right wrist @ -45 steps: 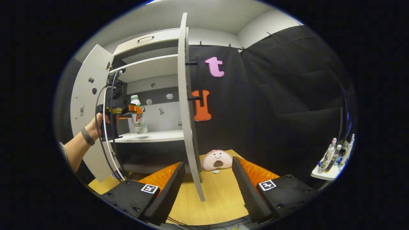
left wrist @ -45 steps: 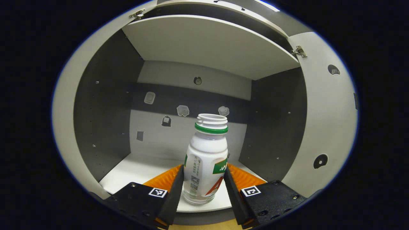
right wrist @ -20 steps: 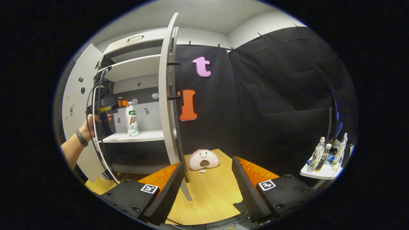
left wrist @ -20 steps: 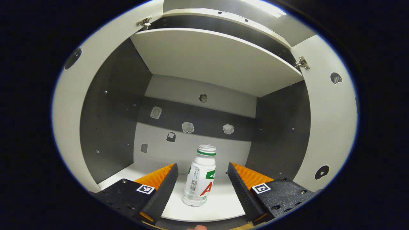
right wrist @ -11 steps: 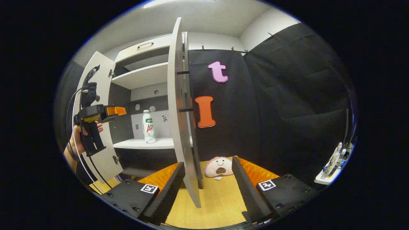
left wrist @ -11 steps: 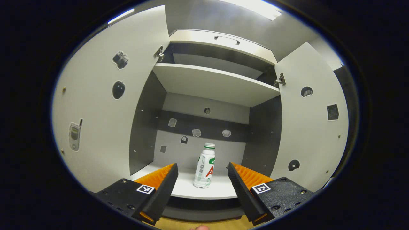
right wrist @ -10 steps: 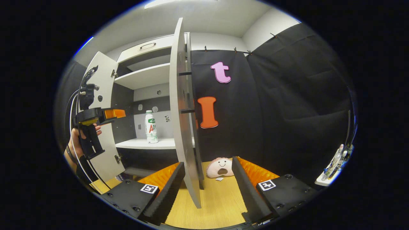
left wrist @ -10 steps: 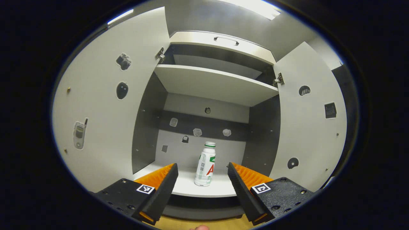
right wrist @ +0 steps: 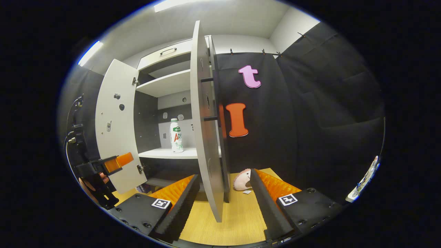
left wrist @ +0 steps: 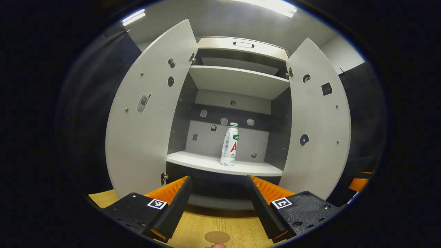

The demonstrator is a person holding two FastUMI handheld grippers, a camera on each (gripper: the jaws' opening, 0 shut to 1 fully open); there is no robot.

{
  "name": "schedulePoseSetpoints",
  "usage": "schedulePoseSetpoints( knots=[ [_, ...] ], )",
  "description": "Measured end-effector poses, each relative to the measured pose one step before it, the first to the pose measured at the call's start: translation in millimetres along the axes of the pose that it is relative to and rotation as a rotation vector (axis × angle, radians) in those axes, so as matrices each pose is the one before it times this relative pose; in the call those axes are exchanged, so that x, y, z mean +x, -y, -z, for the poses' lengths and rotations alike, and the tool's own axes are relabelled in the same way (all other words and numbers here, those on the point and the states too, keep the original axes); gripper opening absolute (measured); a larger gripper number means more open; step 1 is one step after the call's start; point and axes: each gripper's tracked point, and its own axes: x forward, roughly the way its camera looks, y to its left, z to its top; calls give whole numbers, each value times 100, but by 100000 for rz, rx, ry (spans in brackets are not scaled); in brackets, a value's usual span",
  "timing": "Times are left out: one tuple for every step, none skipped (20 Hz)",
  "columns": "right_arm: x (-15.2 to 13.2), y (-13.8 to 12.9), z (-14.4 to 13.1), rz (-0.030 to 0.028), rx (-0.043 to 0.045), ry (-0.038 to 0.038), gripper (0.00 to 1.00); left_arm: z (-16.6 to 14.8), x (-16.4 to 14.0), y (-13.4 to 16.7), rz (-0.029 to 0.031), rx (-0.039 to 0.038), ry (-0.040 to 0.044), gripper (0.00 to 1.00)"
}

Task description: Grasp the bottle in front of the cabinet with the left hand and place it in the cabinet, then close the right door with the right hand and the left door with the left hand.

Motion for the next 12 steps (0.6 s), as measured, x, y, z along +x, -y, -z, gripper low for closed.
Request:
schedulePoseSetpoints(
  knots=[
    [-17,426,-17,1608,-788,-191,97,789,-580,-263,-640,-737,-1339,93],
    [166,419,-168,1313,-1231,185,97,639,-517,-236,53,-463,-728,93],
    [300,418,-606,1717,-1046,1009,98,296,-343,-324,174,-79,189,95],
    [444,627,-719,1887,-712,1156,97,35,-132,-452,-207,427,425,95],
    [581,579,-819,1817,-693,727,97,48,-45,-599,-499,666,132,95],
    [571,502,-1200,1640,-716,1610,97,-78,12,-545,56,296,-168,95],
    [607,438,-1838,1520,-826,2995,97,-210,19,-475,343,297,317,95],
    [700,327,-1690,1387,-1194,2675,97,-208,12,-626,-361,87,225,95],
    [796,260,-1547,1275,-1047,2191,97,-123,16,-549,-229,-550,-104,95],
    [867,140,-1516,900,-247,2098,97,-150,-86,-358,333,-1288,23,95],
    [776,81,-1003,762,-171,972,97,-157,15,-287,521,-1357,305,95],
    [762,364,-963,1507,-125,268,97,-236,91,-310,612,-537,440,95]
  ],
)
